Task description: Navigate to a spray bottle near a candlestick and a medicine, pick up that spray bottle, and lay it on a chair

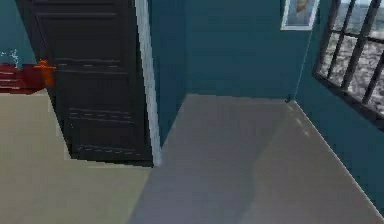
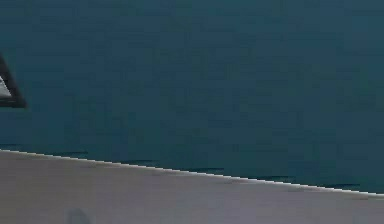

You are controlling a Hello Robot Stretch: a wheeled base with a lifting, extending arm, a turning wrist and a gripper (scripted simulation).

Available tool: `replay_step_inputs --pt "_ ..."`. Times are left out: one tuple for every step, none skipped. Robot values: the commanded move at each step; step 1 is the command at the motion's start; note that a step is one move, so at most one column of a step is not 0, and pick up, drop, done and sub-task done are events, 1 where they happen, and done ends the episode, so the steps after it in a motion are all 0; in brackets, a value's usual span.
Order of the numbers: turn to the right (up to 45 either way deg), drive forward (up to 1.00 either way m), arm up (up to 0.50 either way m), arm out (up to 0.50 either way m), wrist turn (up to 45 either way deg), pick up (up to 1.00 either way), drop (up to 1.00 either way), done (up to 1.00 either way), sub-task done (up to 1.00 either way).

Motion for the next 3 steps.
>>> replay_step_inputs --pt "-36.0 0.00 0.00 0.00 0.0 0.00 0.00 0.00 0.00" --pt "0.0 0.45 0.00 0.00 0.0 0.00 0.00 0.00 0.00" --pt "-24.0 0.00 0.00 0.00 0.0 0.00 0.00 0.00 0.00"
